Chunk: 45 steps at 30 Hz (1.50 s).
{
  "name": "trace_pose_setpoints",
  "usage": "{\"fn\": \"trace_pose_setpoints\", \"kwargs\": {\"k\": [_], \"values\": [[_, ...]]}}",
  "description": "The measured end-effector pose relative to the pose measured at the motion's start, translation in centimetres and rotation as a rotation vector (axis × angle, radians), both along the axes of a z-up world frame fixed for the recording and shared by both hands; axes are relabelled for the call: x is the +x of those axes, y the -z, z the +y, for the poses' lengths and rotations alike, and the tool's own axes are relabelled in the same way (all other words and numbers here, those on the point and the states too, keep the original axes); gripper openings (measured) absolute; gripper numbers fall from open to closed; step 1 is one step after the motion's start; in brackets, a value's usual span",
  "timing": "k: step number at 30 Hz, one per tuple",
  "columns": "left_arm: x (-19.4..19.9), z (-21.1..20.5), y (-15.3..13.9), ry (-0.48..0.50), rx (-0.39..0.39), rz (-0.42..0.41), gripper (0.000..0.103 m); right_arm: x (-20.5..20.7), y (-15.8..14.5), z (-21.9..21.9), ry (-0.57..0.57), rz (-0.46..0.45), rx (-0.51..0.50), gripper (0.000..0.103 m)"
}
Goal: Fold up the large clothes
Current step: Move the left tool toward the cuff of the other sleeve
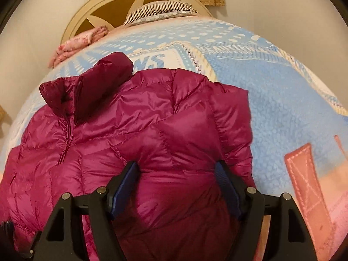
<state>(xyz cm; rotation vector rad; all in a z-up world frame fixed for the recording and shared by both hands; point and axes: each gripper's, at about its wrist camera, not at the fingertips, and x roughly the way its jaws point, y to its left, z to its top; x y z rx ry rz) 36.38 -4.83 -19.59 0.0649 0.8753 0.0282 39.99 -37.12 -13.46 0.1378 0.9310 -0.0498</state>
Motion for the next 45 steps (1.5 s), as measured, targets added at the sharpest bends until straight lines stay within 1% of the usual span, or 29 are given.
{"fn": "trace_pose_setpoints", "kwargs": {"k": [2,4,7,10,12,15,18,21,22,24,25,26,28,30,31,33,35,36,38,40,42,45], "values": [[0.0,0.0,0.0,0.000,-0.002,0.001,0.103,-1.9,-1.5,1.2,-0.022,-0.021,0.017,0.075],[0.0,0.1,0.0,0.000,-0.006,0.001,0.103,-4.4,-3.1,3.2,-0.072,-0.050,0.025,0.075],[0.0,0.2,0.0,0.000,-0.013,0.003,0.103,-7.6,-3.6,6.2,-0.147,-0.065,0.000,0.075],[0.0,0.3,-0.1,0.000,-0.020,0.004,0.103,-9.1,-2.0,8.1,-0.169,-0.039,-0.046,0.075],[0.0,0.5,-0.1,0.000,-0.032,0.004,0.103,-9.2,-0.5,8.1,-0.160,-0.008,-0.058,0.075],[0.1,0.8,0.0,0.002,-0.051,0.007,0.103,-9.4,1.2,8.3,-0.171,-0.028,-0.088,0.076],[0.2,0.9,0.1,0.004,-0.060,0.012,0.103,-9.2,1.7,8.2,-0.167,-0.038,-0.089,0.077],[-0.2,1.6,-0.5,0.019,-0.111,0.020,0.103,-9.3,1.8,8.1,-0.169,-0.043,-0.093,0.078],[-0.8,2.2,-1.1,0.021,-0.145,0.019,0.103,-9.4,1.9,8.1,-0.169,-0.047,-0.085,0.078],[-2.2,3.4,-2.3,0.006,-0.185,0.003,0.103,-9.6,1.9,7.8,-0.168,-0.055,-0.065,0.078],[-3.6,4.6,-3.3,-0.007,-0.199,-0.019,0.103,-9.6,1.9,7.7,-0.168,-0.058,-0.060,0.078],[-4.6,5.5,-4.0,-0.018,-0.195,-0.043,0.103,-9.7,1.9,7.7,-0.168,-0.060,-0.060,0.078],[-6.7,7.4,-5.3,-0.045,-0.146,-0.090,0.103,-9.8,1.9,7.8,-0.167,-0.062,-0.064,0.078],[-9.2,10.4,-6.3,-0.098,-0.064,-0.145,0.103,-9.8,1.9,7.7,-0.168,-0.063,-0.064,0.078],[-9.8,11.6,-6.4,-0.117,-0.046,-0.154,0.103,-9.8,1.9,7.7,-0.168,-0.064,-0.060,0.078],[-11.4,16.0,-6.1,-0.206,0.003,-0.161,0.103,-9.9,1.9,7.7,-0.167,-0.067,-0.054,0.079],[-12.4,20.2,-5.7,-0.292,0.015,-0.151,0.103,-9.9,1.8,7.6,-0.166,-0.071,-0.049,0.079],[-12.8,22.0,-5.5,-0.332,0.013,-0.141,0.103,-9.9,1.8,7.6,-0.166,-0.071,-0.048,0.079],[-13.6,26.7,-4.9,-0.446,-0.009,-0.128,0.103,-9.9,1.8,7.6,-0.166,-0.071,-0.051,0.079],[-14.3,30.4,-4.6,-0.525,-0.069,-0.132,0.103,-9.9,1.8,7.6,-0.166,-0.071,-0.053,0.079],[-14.4,32.4,-4.2,-0.563,-0.118,-0.130,0.103,-10.0,1.7,7.6,-0.166,-0.073,-0.053,0.079],[-14.2,32.9,-3.5,-0.569,-0.141,-0.133,0.103,-10.0,1.7,7.6,-0.167,-0.073,-0.054,0.079]]}}
